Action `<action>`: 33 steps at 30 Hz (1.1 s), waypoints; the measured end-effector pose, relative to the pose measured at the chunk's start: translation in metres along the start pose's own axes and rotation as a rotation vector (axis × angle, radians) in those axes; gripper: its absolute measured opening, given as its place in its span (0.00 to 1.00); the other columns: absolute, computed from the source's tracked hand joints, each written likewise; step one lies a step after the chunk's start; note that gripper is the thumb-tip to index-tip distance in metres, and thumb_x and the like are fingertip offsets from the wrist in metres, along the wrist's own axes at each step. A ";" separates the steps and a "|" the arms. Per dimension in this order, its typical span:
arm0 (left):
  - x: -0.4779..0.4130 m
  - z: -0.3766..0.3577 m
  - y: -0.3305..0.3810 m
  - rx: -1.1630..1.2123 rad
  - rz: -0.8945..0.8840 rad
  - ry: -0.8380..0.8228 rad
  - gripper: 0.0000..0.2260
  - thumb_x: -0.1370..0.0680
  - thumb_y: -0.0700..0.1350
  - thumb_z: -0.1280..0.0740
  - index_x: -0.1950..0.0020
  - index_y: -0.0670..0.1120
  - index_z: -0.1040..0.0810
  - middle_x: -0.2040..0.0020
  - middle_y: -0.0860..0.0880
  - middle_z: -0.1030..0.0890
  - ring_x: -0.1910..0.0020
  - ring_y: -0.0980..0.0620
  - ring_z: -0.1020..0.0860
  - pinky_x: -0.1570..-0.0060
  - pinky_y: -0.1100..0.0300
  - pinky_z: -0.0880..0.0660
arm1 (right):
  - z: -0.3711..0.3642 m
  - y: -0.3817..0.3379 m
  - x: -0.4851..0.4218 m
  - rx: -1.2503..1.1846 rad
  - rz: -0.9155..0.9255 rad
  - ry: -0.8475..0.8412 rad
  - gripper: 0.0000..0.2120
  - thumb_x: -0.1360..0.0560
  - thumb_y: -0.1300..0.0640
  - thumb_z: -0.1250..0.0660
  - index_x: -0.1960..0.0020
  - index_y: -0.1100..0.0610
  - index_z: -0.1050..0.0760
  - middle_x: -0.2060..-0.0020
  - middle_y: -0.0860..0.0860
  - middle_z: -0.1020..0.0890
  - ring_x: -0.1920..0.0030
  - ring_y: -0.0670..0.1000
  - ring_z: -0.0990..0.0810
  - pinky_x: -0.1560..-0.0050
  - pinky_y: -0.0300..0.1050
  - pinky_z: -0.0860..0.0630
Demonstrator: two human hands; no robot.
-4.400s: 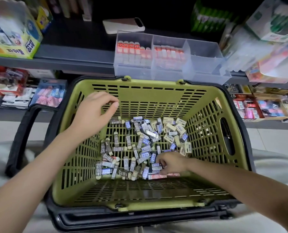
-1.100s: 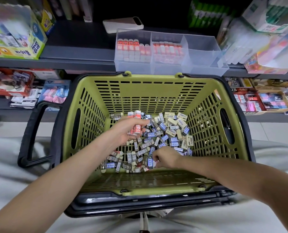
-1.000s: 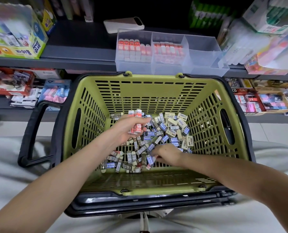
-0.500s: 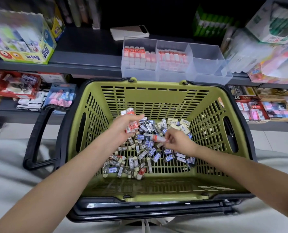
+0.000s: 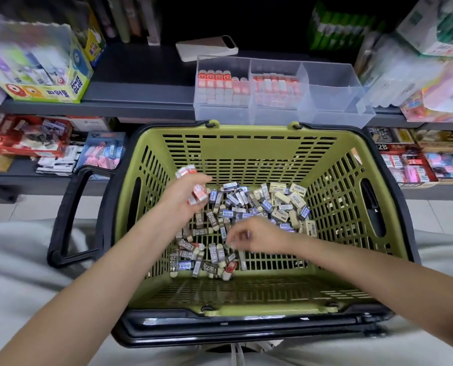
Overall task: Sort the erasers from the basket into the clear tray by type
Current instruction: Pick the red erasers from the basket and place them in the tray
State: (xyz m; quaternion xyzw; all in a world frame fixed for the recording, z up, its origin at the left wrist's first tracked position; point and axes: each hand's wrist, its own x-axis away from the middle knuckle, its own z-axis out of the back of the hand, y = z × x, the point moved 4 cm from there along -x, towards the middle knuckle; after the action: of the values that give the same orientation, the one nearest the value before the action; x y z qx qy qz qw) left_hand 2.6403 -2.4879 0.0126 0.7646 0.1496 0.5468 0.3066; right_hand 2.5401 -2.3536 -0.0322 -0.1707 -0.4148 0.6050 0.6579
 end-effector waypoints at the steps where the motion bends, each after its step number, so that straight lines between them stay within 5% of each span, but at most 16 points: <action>1: 0.001 0.002 0.007 0.017 0.000 -0.019 0.16 0.31 0.34 0.28 0.46 0.43 0.27 0.56 0.46 0.23 0.59 0.51 0.23 0.60 0.57 0.24 | -0.016 0.006 0.000 0.141 0.019 -0.140 0.11 0.26 0.56 0.31 0.44 0.54 0.21 0.55 0.46 0.19 0.61 0.40 0.26 0.59 0.34 0.31; 6: 0.013 0.003 0.031 0.034 -0.019 -0.201 0.19 0.38 0.36 0.26 0.51 0.41 0.27 0.67 0.48 0.22 0.71 0.53 0.23 0.54 0.53 0.19 | -0.065 0.011 -0.010 0.493 0.206 -0.386 0.17 0.25 0.57 0.33 0.37 0.52 0.25 0.41 0.51 0.20 0.43 0.52 0.22 0.44 0.45 0.28; 10: 0.022 0.009 0.041 -0.012 -0.058 -0.274 0.18 0.39 0.36 0.27 0.52 0.40 0.26 0.67 0.47 0.22 0.72 0.53 0.22 0.64 0.57 0.19 | -0.064 0.008 -0.018 0.513 0.250 -0.415 0.14 0.24 0.58 0.34 0.39 0.54 0.23 0.46 0.55 0.21 0.44 0.55 0.24 0.43 0.50 0.27; 12: 0.024 0.015 0.046 -0.127 -0.109 -0.320 0.17 0.39 0.36 0.27 0.52 0.41 0.27 0.65 0.47 0.24 0.71 0.54 0.22 0.64 0.58 0.20 | -0.050 0.005 -0.021 0.228 0.111 -0.295 0.12 0.26 0.59 0.32 0.42 0.56 0.22 0.49 0.56 0.21 0.47 0.54 0.24 0.44 0.44 0.29; 15: 0.025 0.025 0.050 -0.369 -0.221 -0.365 0.18 0.39 0.39 0.25 0.53 0.45 0.27 0.64 0.49 0.22 0.67 0.53 0.22 0.56 0.54 0.22 | -0.013 -0.013 -0.024 -0.495 -0.091 -0.048 0.09 0.27 0.64 0.32 0.47 0.61 0.21 0.54 0.59 0.19 0.59 0.54 0.21 0.54 0.49 0.23; 20: 0.032 0.029 0.044 -0.629 -0.298 -0.466 0.15 0.39 0.51 0.25 0.59 0.46 0.25 0.64 0.48 0.21 0.65 0.51 0.22 0.61 0.58 0.25 | 0.029 -0.068 -0.035 -1.037 0.027 0.070 0.09 0.29 0.66 0.32 0.52 0.56 0.20 0.62 0.50 0.17 0.64 0.46 0.20 0.61 0.37 0.21; 25: 0.030 0.043 0.041 -0.513 -0.090 -0.549 0.16 0.34 0.45 0.27 0.50 0.40 0.21 0.57 0.42 0.16 0.58 0.47 0.17 0.63 0.57 0.21 | 0.041 -0.099 -0.042 -0.843 0.111 0.229 0.09 0.30 0.66 0.30 0.54 0.53 0.19 0.62 0.54 0.17 0.65 0.50 0.22 0.63 0.40 0.23; 28: 0.033 0.046 0.041 -0.431 -0.007 -0.559 0.11 0.34 0.42 0.26 0.54 0.41 0.20 0.62 0.45 0.16 0.64 0.50 0.17 0.69 0.60 0.22 | 0.045 -0.098 -0.046 -0.783 0.120 0.318 0.08 0.31 0.61 0.27 0.57 0.48 0.19 0.61 0.64 0.22 0.63 0.53 0.25 0.56 0.48 0.25; 31: 0.030 0.046 0.043 -0.266 0.021 -0.443 0.11 0.39 0.40 0.26 0.59 0.42 0.22 0.69 0.48 0.19 0.71 0.53 0.20 0.71 0.61 0.23 | 0.032 -0.080 -0.051 -0.874 0.116 0.331 0.04 0.28 0.59 0.30 0.57 0.51 0.22 0.65 0.50 0.23 0.65 0.47 0.28 0.65 0.39 0.28; 33: 0.025 0.048 0.046 -0.096 0.002 -0.348 0.10 0.38 0.39 0.28 0.59 0.42 0.24 0.70 0.48 0.20 0.73 0.53 0.21 0.73 0.62 0.23 | 0.005 -0.057 -0.053 -0.545 0.008 0.346 0.04 0.27 0.59 0.32 0.56 0.51 0.23 0.64 0.45 0.21 0.64 0.44 0.24 0.64 0.40 0.24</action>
State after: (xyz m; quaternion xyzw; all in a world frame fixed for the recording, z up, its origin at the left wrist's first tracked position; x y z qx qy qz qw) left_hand 2.6889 -2.5239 0.0505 0.8324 0.0674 0.4130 0.3633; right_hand 2.5777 -2.4168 -0.0052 -0.4427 -0.4427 0.4362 0.6463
